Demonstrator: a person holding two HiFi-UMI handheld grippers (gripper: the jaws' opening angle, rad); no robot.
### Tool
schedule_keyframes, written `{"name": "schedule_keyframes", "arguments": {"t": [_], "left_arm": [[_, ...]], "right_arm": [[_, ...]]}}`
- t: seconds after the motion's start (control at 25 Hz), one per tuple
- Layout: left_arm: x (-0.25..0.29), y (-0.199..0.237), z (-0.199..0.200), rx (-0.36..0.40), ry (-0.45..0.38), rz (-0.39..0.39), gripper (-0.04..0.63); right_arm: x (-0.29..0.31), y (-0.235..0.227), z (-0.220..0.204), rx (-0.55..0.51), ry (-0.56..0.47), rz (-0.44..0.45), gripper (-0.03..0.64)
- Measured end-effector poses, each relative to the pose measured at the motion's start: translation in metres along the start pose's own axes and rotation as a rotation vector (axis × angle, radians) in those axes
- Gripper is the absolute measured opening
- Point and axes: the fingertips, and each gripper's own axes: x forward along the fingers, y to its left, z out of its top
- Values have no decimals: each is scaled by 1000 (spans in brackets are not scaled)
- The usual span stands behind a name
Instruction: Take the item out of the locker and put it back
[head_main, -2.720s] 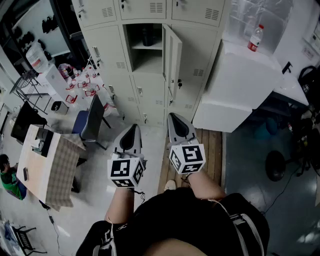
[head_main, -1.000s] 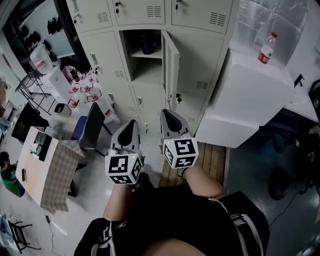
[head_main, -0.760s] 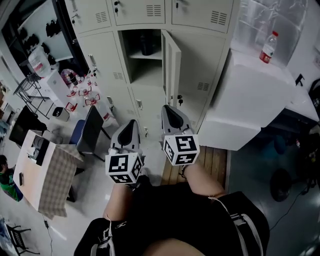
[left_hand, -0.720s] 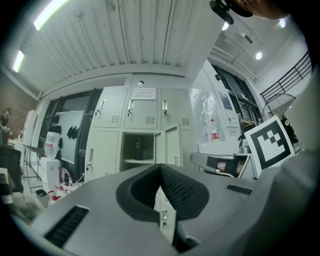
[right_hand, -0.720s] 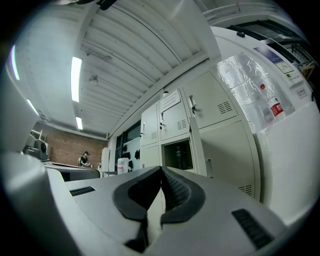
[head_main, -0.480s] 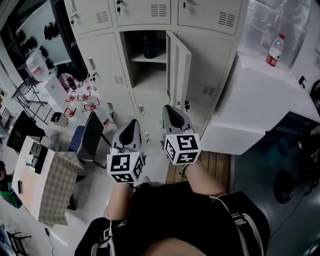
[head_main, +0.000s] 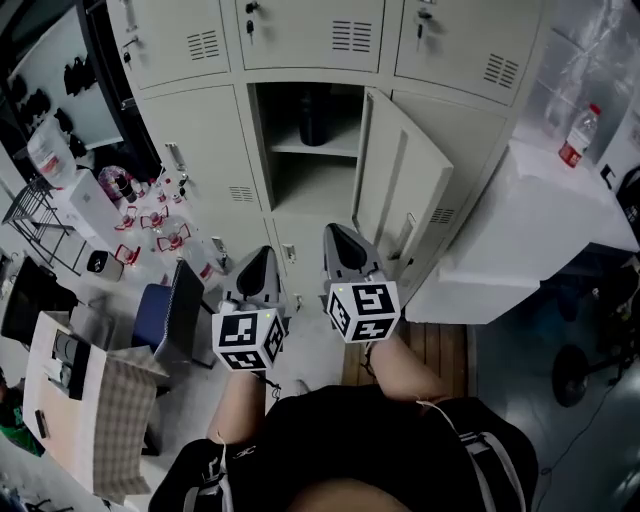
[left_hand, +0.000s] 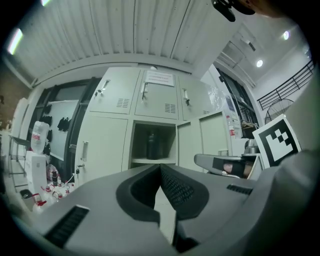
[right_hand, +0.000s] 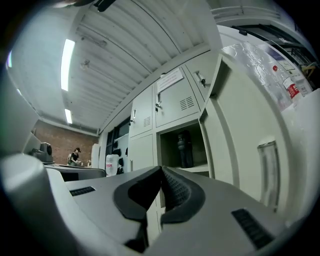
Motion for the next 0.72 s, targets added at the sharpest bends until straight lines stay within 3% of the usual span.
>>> {"name": "schedule_keyframes", "arguments": {"t": [0.4,0.72], "left_arm": [[95,87,-8,8,-5,-118,12],[142,117,-13,12,-5,-192,12]], "right_arm": [[118,-9,-32,-18,6,-117,17],[158,-21,-36,-32,-14,-197,17]]}}
